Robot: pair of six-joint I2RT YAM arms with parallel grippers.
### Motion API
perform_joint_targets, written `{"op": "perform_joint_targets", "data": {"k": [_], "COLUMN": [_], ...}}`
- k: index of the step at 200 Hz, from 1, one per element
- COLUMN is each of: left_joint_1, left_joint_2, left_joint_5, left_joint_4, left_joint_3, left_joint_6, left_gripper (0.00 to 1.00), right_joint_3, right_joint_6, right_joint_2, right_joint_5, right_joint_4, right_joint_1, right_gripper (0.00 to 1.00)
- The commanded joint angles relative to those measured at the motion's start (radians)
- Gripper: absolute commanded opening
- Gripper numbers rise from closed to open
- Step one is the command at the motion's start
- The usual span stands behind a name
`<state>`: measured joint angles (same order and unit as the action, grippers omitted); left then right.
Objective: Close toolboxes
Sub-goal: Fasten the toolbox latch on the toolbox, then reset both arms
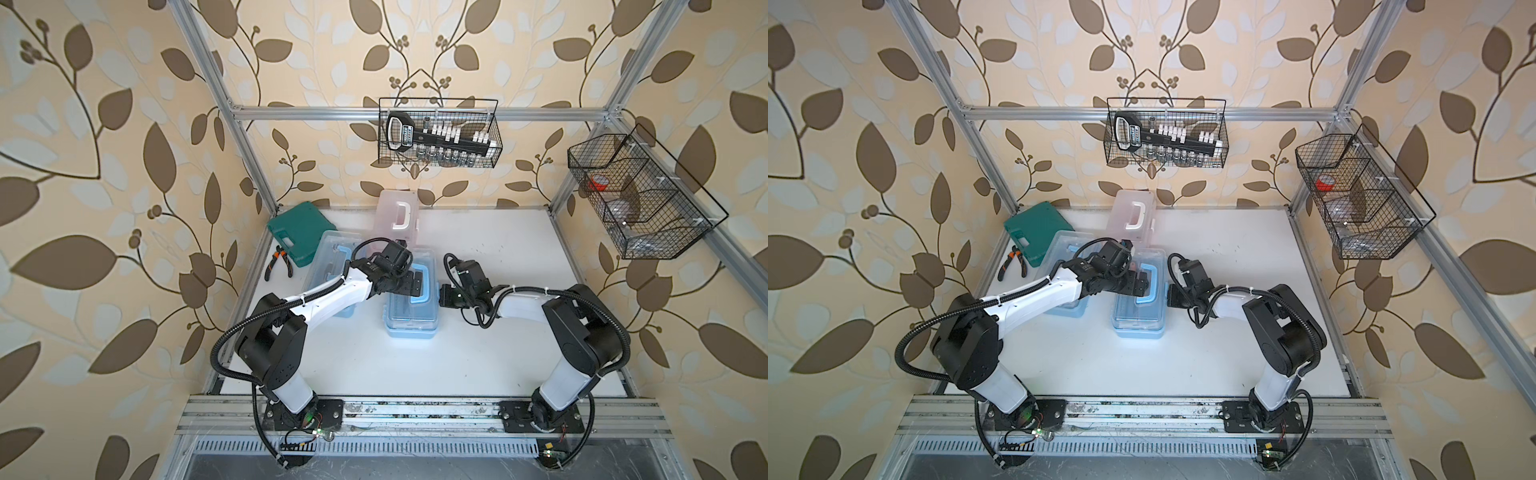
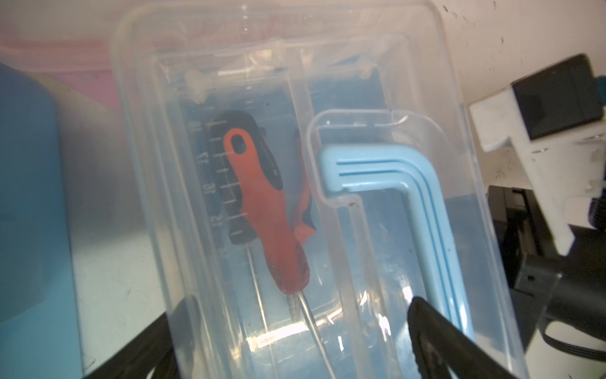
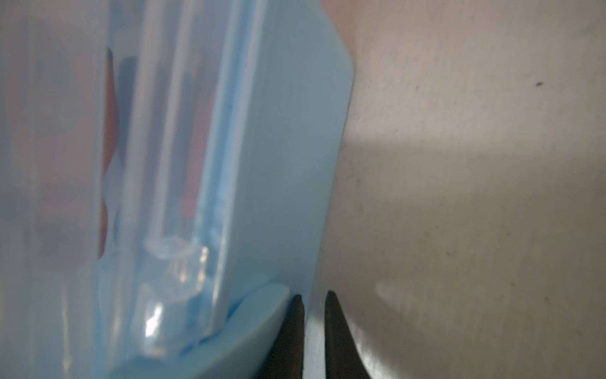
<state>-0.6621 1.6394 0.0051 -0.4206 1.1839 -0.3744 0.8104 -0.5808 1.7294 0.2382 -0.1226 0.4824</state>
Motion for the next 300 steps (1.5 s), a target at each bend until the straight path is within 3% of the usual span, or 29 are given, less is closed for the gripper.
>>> {"op": "perform_joint_targets", "data": {"k": [1,46,98,110,153,164,195,211,246,270,300], "left_joint_1": [-0.073,-0.071,-0.052,-0.043,-0.025,-0.017,0.027,0.071,0.155,0.182,0.284], "left_joint_2": [0.101,0.082,0.005,-0.029,-0.219,-0.287,-0.437,-0.491,-0.587,-0.625,-0.566], "left_joint_5": [0.081,0.037,-0.074,-0.105,-0.254,-0.278,-0.321,-0.324,-0.316,-0.322,-0.228], "left_joint_4": [-0.107,-0.126,-0.134,-0.117,0.021,0.073,0.156,0.185,0.291,0.438,0.458], "left_joint_3": [-0.046,-0.014,0.053,0.048,-0.086,-0.153,-0.331,-0.406,-0.563,-0.670,-0.645], "left_joint_6": [0.056,0.066,0.085,0.085,0.065,0.067,0.135,0.184,0.278,0.338,0.338], "left_gripper": [0.99,0.99,0.99,0.99,0.99,0.99,0.99,0.99,0.99,0.99,0.99], "right_joint_3": [0.077,0.020,-0.059,-0.083,-0.173,-0.202,-0.296,-0.314,-0.377,-0.471,-0.589], "right_joint_6": [0.038,0.072,0.156,0.167,0.181,0.185,0.223,0.224,0.325,0.365,0.461], "right_joint_2": [-0.024,-0.147,-0.317,-0.346,-0.434,-0.458,-0.504,-0.527,-0.561,-0.545,-0.473], "right_joint_5": [0.080,-0.121,-0.211,-0.213,-0.284,-0.327,-0.496,-0.481,-0.651,-0.680,-0.642], "right_joint_4": [-0.115,-0.035,0.040,0.046,0.040,0.032,-0.047,-0.096,-0.240,-0.427,-0.761], "right_joint_1": [0.043,-0.010,-0.148,-0.179,-0.253,-0.268,-0.296,-0.334,-0.338,-0.340,-0.347], "right_gripper": [0.15,0.32,0.65,0.69,0.87,0.98,0.98,0.98,0.98,0.98,0.98]}}
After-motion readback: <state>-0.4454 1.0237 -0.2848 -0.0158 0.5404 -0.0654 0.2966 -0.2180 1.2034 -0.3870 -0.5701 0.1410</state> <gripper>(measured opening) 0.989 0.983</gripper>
